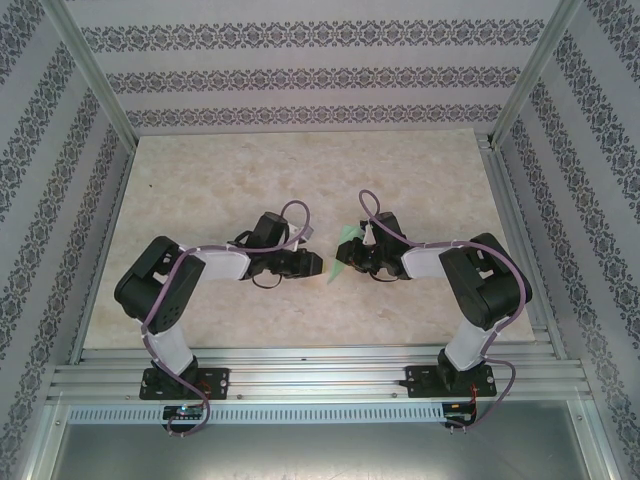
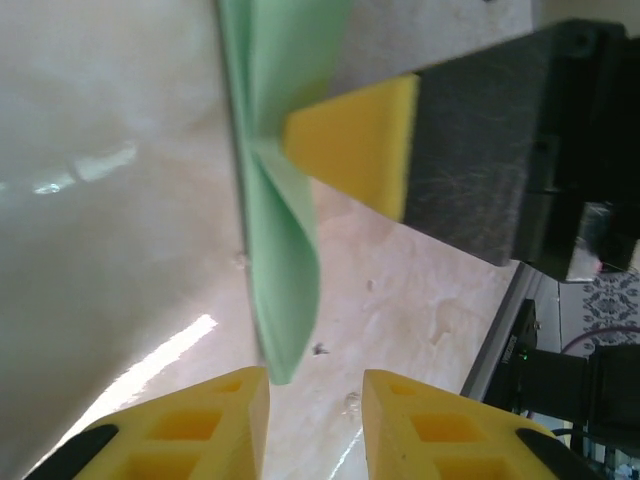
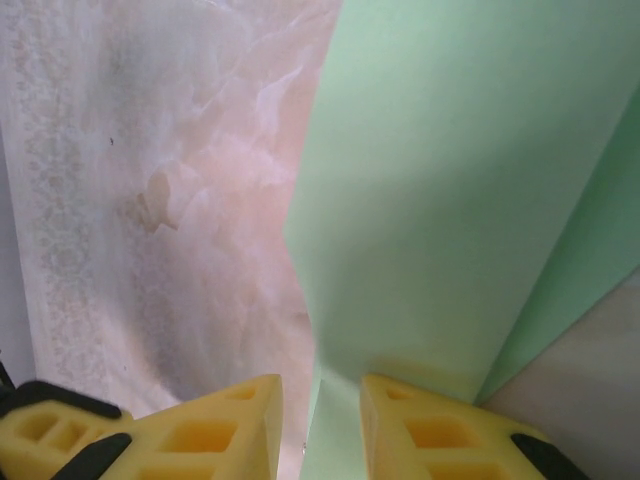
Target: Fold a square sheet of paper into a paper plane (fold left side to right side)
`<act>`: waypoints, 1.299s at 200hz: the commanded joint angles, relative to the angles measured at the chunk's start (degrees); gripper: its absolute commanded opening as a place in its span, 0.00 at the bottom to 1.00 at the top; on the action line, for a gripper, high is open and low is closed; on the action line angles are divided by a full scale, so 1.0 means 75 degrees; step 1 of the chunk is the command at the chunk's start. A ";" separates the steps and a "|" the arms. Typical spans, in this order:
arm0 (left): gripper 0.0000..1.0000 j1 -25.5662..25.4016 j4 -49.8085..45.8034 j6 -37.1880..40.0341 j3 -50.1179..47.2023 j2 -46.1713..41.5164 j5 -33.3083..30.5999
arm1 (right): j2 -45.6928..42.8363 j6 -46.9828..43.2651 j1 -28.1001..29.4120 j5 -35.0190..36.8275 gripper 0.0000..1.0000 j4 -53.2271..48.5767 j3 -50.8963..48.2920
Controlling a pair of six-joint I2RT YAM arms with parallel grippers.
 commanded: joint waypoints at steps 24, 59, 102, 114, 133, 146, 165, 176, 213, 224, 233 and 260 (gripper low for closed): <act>0.35 -0.0445 0.0625 -0.0090 0.0455 0.0347 -0.0305 | -0.0057 0.0122 -0.0098 0.0143 0.27 0.0146 -0.0149; 0.38 -0.0621 0.0326 0.0118 0.0789 0.0726 -0.0564 | -0.0074 0.0132 -0.0085 0.0143 0.27 0.0145 -0.0161; 0.40 -0.0741 0.0247 0.0231 0.0867 0.1015 -0.0736 | -0.0028 0.0231 -0.0087 0.0137 0.27 0.0174 -0.0150; 0.40 -0.0767 0.0236 0.0233 0.0888 0.1089 -0.0765 | 0.0002 0.0267 -0.0086 0.0132 0.26 0.0182 -0.0138; 0.39 -0.0824 0.0203 0.0253 0.0957 0.1182 -0.0806 | 0.0019 0.0275 -0.0086 0.0123 0.26 0.0196 -0.0126; 0.37 -0.0859 0.0117 0.0297 0.1005 0.1223 -0.0899 | 0.0033 0.0297 -0.0086 0.0111 0.26 0.0204 -0.0126; 0.31 -0.0873 -0.0025 0.0355 0.1076 0.1281 -0.1029 | 0.0025 0.0291 -0.0086 0.0101 0.26 0.0209 -0.0114; 0.27 -0.0878 -0.0105 0.0386 0.1080 0.1277 -0.1128 | 0.0008 0.0290 -0.0095 0.0105 0.26 0.0203 -0.0114; 0.09 -0.0866 -0.0370 0.0433 0.1062 0.1281 -0.1556 | -0.0174 0.0285 -0.0120 0.0127 0.26 0.0198 -0.0149; 0.04 -0.0857 -0.0340 0.0406 0.0998 0.1253 -0.1602 | -0.0297 0.0264 -0.0166 0.0110 0.26 0.0176 -0.0171; 0.02 -0.0833 -0.0158 0.0310 0.0916 0.1235 -0.1548 | -0.0446 0.0232 -0.0222 0.0129 0.27 0.0141 -0.0189; 0.00 -0.0662 0.0514 -0.0064 0.0673 0.1277 -0.1122 | -0.0961 0.0046 -0.0432 0.0138 0.29 -0.0124 -0.0281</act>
